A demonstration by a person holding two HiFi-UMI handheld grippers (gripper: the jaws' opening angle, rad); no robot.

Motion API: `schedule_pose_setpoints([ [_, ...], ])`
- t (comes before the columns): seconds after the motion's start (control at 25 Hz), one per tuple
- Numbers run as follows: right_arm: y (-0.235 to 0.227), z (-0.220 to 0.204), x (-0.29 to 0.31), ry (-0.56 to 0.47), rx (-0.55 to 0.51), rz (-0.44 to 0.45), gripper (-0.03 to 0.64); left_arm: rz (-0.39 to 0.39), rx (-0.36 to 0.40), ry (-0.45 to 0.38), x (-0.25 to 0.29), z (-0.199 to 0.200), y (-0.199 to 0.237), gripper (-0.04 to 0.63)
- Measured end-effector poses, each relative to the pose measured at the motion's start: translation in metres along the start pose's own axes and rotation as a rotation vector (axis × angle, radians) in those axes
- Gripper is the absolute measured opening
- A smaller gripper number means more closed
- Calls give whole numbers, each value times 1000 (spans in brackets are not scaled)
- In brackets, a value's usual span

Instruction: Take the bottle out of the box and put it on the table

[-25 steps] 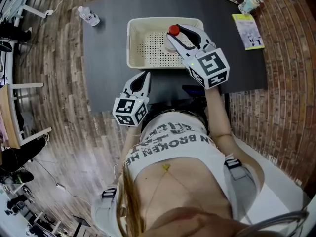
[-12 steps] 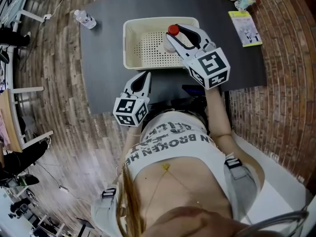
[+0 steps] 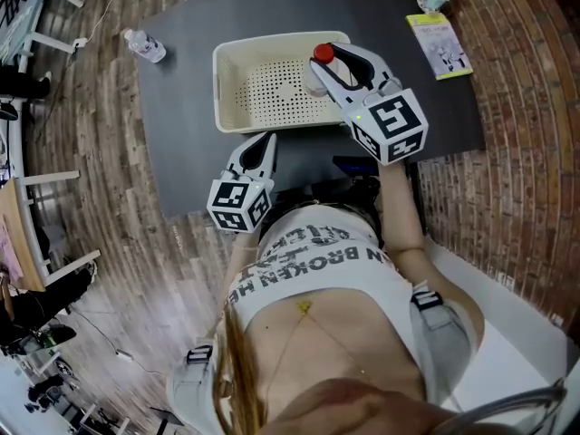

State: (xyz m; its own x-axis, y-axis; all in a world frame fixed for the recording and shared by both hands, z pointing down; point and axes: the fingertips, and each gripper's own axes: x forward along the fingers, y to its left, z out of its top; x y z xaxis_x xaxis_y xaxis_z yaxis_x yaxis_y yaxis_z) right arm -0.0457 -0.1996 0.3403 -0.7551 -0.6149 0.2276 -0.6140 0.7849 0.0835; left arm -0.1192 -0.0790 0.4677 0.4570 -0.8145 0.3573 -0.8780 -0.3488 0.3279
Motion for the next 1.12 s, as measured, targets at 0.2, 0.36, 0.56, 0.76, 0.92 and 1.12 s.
schedule_pose_setpoints([
  [0.2,-18,-1,-17,-1,2,-46,140,-25,10,4,10,2,-12,5],
  [0.36,-34,-4,-33,-4,12,-86,140,-45,22,13,18,1,-22,5],
  [0.56,-55,-9,-52,0,18,-135,139,-74,31,22,30,0,-37,5],
  [0.76,-75,-16,-72,0,30,-184,138,-92,40,31,39,-3,-49,5],
  [0.92,-89,-22,-83,3,47,-215,138,-98,45,40,44,-4,-54,5],
  [1.12,-103,-30,-95,9,58,-244,138,-107,48,45,50,-4,-63,5],
])
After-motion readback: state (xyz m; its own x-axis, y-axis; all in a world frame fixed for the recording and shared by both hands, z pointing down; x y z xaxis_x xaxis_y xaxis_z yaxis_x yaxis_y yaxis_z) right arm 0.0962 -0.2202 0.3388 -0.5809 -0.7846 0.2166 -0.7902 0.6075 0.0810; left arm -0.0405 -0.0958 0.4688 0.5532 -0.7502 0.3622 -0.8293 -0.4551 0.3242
